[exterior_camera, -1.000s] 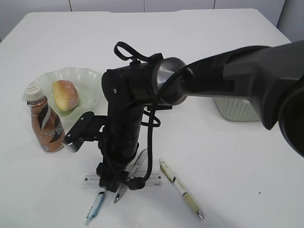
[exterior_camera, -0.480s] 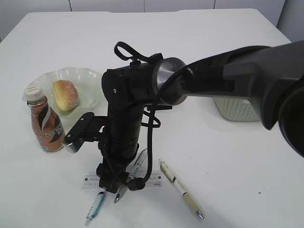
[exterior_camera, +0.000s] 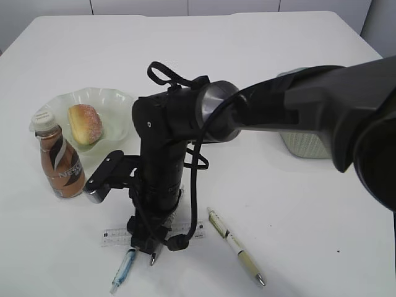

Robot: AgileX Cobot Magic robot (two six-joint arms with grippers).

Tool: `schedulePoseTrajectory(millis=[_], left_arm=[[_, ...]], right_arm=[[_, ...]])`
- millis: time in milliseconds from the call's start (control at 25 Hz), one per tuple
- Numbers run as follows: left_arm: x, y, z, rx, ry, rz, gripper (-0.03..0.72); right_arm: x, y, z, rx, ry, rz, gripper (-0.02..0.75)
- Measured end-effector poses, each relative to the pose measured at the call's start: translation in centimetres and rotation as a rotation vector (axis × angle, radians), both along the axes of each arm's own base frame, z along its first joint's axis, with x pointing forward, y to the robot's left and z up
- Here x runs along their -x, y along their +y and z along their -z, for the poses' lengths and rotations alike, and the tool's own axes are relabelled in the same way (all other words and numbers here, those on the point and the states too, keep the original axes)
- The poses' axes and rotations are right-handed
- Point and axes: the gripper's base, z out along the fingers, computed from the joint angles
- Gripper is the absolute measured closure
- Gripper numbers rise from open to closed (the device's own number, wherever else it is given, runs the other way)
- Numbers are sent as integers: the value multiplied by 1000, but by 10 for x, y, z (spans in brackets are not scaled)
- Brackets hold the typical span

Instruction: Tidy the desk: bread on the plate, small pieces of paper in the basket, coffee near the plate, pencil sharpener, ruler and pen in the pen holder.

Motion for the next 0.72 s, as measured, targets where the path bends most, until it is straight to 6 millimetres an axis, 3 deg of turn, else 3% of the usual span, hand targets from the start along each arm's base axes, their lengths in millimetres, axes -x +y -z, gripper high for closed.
schedulePoseTrajectory(millis=[440,720], left_arm=[[0,0,0,-2,-1,0,381],[0,0,0,-4,-1,0,381]], right_arm=[[0,0,2,5,-2,-2,258],[-2,0,2,11,-13,-9,400]])
